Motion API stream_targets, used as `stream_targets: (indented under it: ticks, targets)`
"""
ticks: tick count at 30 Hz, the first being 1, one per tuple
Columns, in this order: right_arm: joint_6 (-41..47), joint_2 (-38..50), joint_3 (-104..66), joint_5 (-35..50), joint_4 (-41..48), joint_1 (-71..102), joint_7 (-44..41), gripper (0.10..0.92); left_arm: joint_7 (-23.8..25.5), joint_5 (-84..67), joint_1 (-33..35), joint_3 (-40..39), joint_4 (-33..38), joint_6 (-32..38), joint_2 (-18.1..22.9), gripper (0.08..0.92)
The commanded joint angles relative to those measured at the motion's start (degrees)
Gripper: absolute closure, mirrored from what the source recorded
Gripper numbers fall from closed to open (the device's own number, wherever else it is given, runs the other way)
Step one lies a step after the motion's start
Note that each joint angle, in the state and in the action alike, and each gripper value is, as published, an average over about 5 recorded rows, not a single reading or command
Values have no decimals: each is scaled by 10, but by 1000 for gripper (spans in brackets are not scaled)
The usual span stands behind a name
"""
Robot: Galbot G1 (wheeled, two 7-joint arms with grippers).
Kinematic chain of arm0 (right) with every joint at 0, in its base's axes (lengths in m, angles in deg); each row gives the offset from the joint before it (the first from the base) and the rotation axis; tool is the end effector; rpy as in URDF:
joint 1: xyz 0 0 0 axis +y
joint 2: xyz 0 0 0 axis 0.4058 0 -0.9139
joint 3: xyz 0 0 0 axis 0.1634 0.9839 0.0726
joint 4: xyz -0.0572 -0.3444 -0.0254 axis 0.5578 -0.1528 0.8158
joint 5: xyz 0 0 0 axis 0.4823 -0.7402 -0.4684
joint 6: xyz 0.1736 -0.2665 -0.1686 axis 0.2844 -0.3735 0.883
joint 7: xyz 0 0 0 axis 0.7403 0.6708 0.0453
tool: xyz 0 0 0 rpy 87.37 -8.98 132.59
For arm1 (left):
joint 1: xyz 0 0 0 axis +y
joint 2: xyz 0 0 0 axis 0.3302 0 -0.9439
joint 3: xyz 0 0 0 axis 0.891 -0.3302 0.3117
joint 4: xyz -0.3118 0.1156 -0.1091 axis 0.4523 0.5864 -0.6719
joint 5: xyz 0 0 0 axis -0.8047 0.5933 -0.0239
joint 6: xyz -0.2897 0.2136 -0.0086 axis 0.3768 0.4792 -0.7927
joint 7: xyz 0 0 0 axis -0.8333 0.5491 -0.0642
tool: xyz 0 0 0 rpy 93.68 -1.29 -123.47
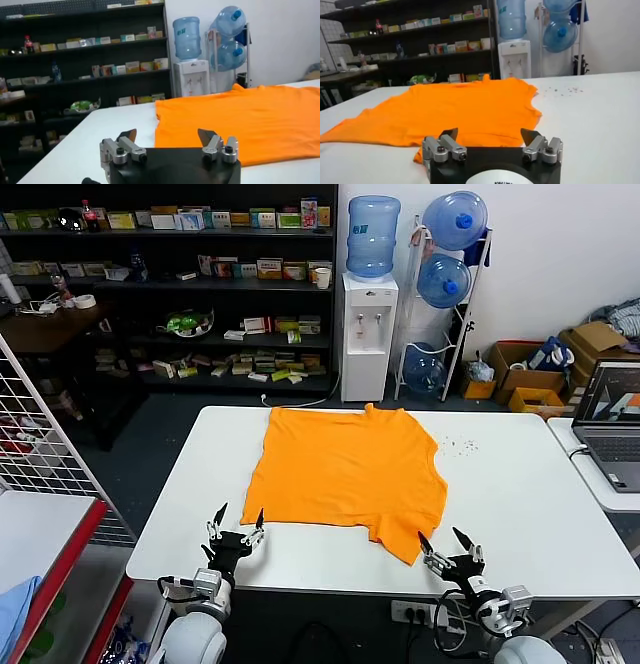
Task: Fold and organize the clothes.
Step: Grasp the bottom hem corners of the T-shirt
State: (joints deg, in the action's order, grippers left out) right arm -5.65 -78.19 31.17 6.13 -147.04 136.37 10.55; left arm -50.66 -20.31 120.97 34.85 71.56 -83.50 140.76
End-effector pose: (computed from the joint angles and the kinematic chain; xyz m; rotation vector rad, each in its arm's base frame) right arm 0.2264 -0.1085 -0.3803 0.2901 -2.8383 -0.1614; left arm 0.2682 0.0124 -0.3998 -0.1694 -2.9900 -0.2030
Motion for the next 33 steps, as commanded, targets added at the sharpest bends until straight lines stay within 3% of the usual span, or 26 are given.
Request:
stream_targets:
  ticks: [1, 12, 27, 30, 33]
  targets:
    - [8, -2, 3, 0, 6, -2, 9, 203, 22, 18, -1, -1, 4, -37, -7, 177]
    - [42, -20, 32, -2, 46, -34, 24, 203, 27, -58, -18, -11, -2, -110, -16, 177]
    - [62, -40, 62, -5, 58, -66, 31, 205, 12, -105, -57, -16, -46, -128, -12, 177]
    - [63, -42, 64, -5, 58, -66, 32, 248, 9, -110, -65, -15, -55, -130, -7, 178]
    - [63, -43, 64, -5, 57, -64, 32, 341, 8, -111, -71, -15, -64, -136, -4, 223]
